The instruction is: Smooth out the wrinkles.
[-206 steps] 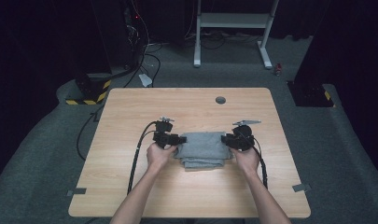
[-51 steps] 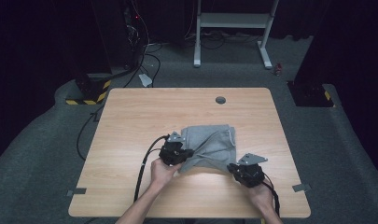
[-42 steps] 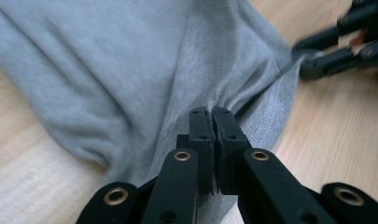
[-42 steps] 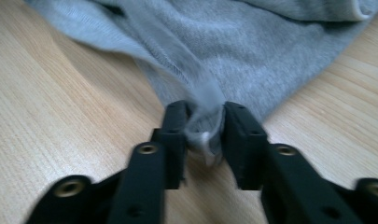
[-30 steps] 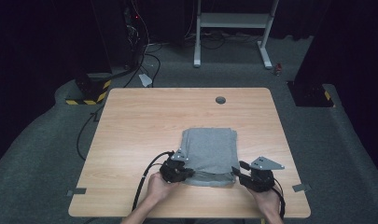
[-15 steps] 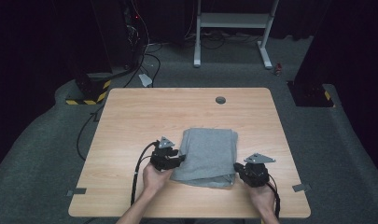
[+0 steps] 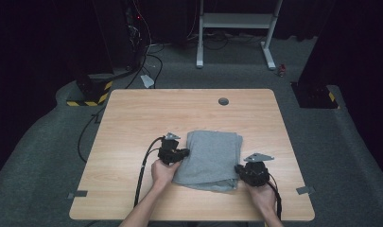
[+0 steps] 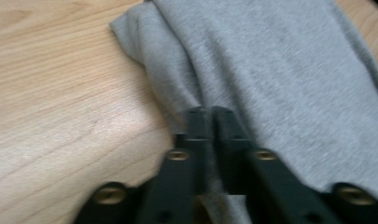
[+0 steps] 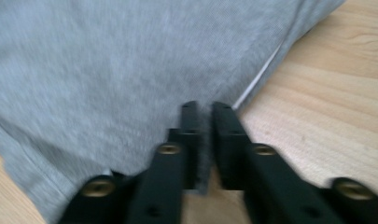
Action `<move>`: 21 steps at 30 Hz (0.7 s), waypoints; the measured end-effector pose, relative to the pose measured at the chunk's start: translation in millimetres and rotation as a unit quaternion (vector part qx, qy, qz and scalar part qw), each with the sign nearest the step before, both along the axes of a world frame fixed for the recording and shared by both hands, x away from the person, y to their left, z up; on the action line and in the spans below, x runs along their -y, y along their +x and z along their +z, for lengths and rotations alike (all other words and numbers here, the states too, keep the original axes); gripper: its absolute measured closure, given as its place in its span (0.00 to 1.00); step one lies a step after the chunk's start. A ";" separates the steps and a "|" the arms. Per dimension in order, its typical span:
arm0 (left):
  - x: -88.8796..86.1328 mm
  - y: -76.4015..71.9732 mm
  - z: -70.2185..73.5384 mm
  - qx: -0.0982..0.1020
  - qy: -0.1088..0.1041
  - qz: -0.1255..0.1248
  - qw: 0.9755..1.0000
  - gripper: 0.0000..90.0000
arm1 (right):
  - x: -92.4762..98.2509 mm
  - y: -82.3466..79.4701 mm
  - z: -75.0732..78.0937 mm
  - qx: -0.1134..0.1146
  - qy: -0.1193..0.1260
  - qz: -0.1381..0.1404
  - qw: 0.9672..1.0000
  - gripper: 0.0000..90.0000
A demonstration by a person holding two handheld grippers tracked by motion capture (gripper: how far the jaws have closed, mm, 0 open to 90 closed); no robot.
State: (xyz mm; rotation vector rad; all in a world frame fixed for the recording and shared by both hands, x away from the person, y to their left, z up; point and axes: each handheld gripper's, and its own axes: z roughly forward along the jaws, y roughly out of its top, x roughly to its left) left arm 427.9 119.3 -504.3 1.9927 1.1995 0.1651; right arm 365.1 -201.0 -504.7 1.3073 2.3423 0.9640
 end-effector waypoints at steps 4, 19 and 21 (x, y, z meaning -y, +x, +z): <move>-10.8 -4.4 3.0 0.005 0.025 0.006 1.000 0.99 | 4.9 -10.0 -2.2 0.009 -0.033 0.004 0.999 0.99; -14.4 5.5 4.1 -0.008 -0.028 0.032 0.999 0.64 | 0.3 12.0 13.3 0.027 0.006 -0.033 0.999 0.68; -14.2 10.5 -2.4 -0.024 -0.040 0.033 0.998 0.72 | -3.1 19.6 7.6 0.015 -0.004 -0.033 0.999 0.77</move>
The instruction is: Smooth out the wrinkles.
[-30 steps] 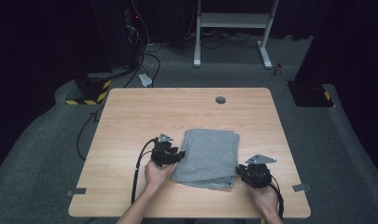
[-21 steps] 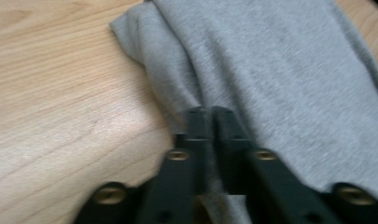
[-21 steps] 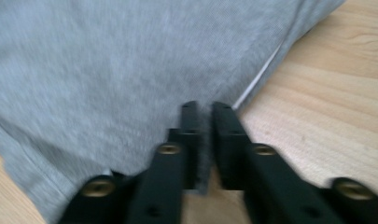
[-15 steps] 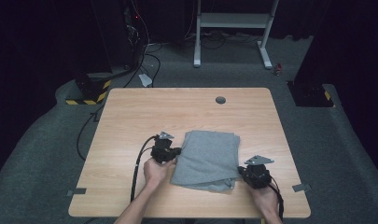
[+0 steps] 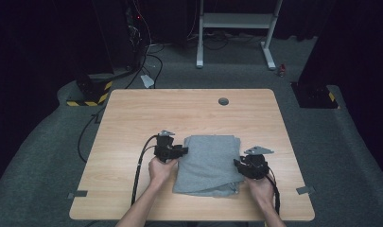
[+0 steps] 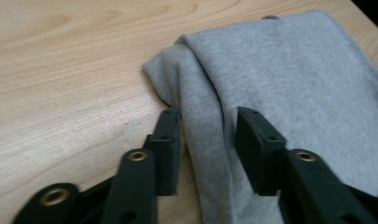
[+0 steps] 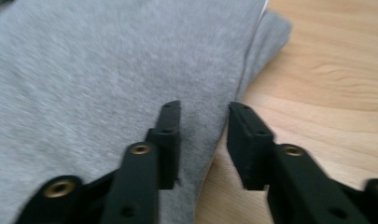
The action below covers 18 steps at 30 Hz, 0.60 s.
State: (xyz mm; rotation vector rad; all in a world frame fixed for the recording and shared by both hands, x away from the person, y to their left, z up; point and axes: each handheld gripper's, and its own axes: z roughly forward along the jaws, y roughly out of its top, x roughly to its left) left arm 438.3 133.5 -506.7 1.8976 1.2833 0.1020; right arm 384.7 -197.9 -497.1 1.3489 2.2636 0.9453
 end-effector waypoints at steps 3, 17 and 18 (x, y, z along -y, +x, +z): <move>3.2 -1.9 -5.9 -0.004 0.026 -0.025 0.999 0.92 | -3.6 2.0 -5.9 -0.007 -0.024 0.015 1.000 0.92; -10.2 -17.2 13.8 0.025 0.037 -0.015 0.999 0.72 | 5.6 1.6 9.8 0.024 -0.002 0.023 0.999 0.76; -8.3 -12.6 13.6 0.023 0.040 -0.012 0.999 0.71 | 4.4 6.4 12.4 0.026 0.004 0.018 0.999 0.75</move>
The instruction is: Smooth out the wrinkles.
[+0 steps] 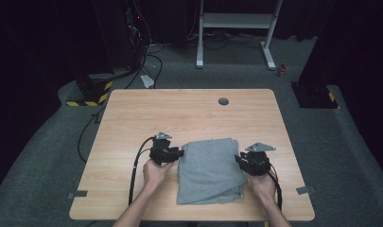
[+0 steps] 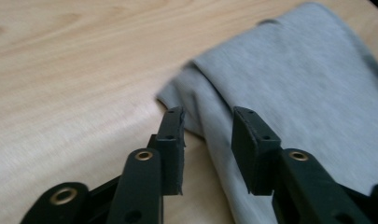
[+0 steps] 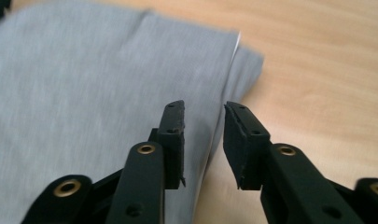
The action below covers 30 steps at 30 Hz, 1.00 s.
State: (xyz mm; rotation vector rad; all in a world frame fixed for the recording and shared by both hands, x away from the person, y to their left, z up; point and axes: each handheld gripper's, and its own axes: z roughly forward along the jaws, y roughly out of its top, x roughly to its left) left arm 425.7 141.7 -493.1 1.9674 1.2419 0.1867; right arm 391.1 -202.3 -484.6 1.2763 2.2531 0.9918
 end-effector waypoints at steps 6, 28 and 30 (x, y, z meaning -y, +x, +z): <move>7.6 19.3 -5.6 -0.007 0.009 0.020 1.000 0.65 | -12.5 29.9 10.8 0.008 0.014 -0.024 1.000 0.71; 13.7 32.7 -6.5 -0.032 0.047 -0.006 0.998 0.97 | -26.0 68.9 4.2 -0.020 -0.015 -0.044 0.999 0.96; 6.5 31.1 -1.3 -0.025 0.052 0.004 0.998 0.97 | -21.6 65.5 7.2 -0.008 -0.019 -0.044 0.999 0.97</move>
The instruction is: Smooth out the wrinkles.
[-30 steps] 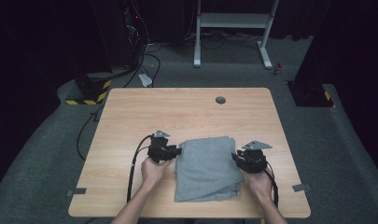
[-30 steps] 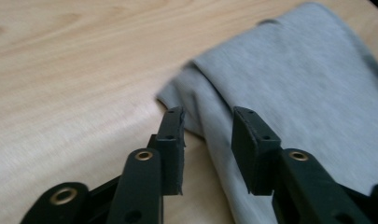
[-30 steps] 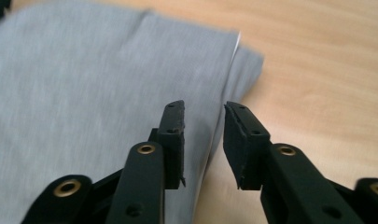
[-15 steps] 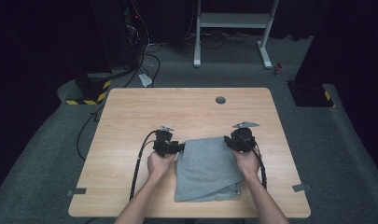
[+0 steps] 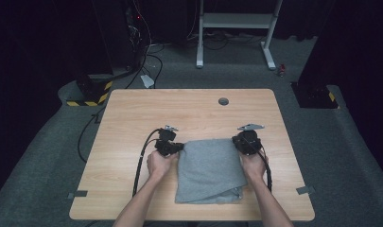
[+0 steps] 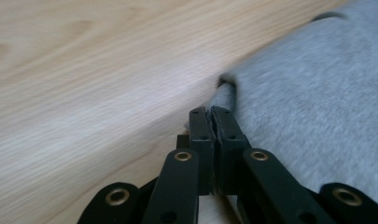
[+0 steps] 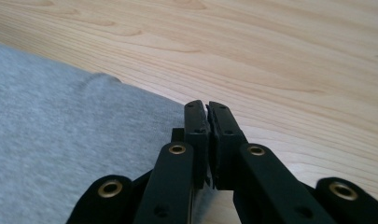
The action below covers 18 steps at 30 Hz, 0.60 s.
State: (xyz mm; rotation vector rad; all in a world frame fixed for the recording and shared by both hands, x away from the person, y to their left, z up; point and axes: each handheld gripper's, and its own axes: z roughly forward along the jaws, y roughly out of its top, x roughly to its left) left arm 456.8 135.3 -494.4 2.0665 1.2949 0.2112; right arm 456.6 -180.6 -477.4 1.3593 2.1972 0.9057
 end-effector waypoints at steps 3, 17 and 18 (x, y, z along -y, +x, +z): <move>-8.6 -1.6 7.1 0.005 0.004 0.007 1.000 0.97 | 8.3 -4.3 2.1 0.015 -0.013 -0.003 1.000 0.97; 7.4 -51.7 16.3 0.072 -0.047 -0.060 0.995 0.58 | 3.7 -53.9 6.4 0.033 0.015 0.046 0.998 0.64; 9.8 -59.9 13.7 0.074 -0.045 -0.066 0.994 0.57 | 3.5 -60.5 4.0 0.028 0.013 0.053 0.998 0.63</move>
